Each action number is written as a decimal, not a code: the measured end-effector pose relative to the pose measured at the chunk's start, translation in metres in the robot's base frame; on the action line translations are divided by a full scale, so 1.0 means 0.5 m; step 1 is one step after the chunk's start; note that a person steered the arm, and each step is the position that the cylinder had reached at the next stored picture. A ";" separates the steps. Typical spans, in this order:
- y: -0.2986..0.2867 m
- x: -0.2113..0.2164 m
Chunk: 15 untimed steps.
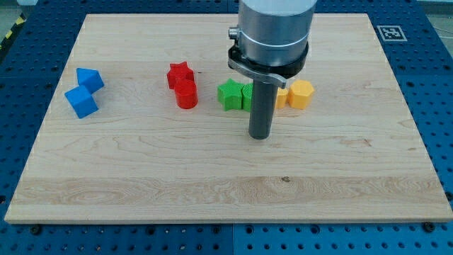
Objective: Push the green star to the top left corner of the board
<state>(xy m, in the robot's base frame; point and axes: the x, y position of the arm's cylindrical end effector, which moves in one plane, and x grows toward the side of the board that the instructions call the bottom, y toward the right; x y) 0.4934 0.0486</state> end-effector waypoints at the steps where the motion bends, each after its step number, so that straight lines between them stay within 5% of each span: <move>1: 0.000 -0.023; 3: -0.086 -0.076; 6: -0.094 -0.201; 8: -0.055 -0.211; 11: -0.131 -0.320; 13: -0.062 -0.349; 15: -0.156 -0.386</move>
<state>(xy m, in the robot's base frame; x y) 0.3003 -0.0294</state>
